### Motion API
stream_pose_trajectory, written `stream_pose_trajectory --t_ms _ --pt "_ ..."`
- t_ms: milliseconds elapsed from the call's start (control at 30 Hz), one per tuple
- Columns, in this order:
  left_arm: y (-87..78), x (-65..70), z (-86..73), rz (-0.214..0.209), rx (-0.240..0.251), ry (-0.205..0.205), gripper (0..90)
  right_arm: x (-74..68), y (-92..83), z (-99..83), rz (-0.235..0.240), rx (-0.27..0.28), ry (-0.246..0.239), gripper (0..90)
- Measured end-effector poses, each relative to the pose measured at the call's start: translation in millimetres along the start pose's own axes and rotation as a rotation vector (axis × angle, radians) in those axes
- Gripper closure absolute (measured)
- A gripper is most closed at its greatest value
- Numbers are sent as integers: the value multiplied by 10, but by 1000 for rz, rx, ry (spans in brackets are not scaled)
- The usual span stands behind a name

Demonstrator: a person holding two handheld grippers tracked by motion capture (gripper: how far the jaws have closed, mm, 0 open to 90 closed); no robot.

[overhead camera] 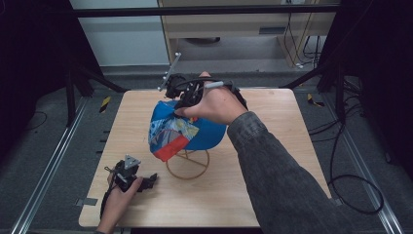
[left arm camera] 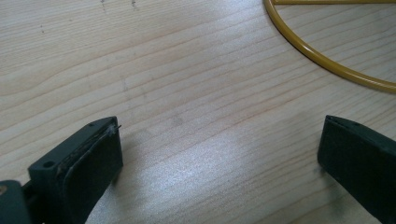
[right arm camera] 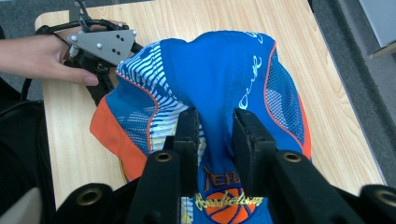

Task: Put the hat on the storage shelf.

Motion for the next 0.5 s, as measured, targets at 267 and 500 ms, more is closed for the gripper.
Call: stream_pose_trajectory --t_ms 267,500 --pt "0 2 0 -1 0 -1 0 9 -3 -24 -6 6 11 603" --pt "0 1 0 -1 0 0 0 6 3 -42 -5 8 14 579"
Point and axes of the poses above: each handheld gripper's, and its own axes: y roughly forward along the jaws, z roughly out of its top, x roughly to its right, the point moved 7 cm from there along y, roughly forward along the jaws, and after that the axes turned 5 degrees about -y, right-handed, at the moved point
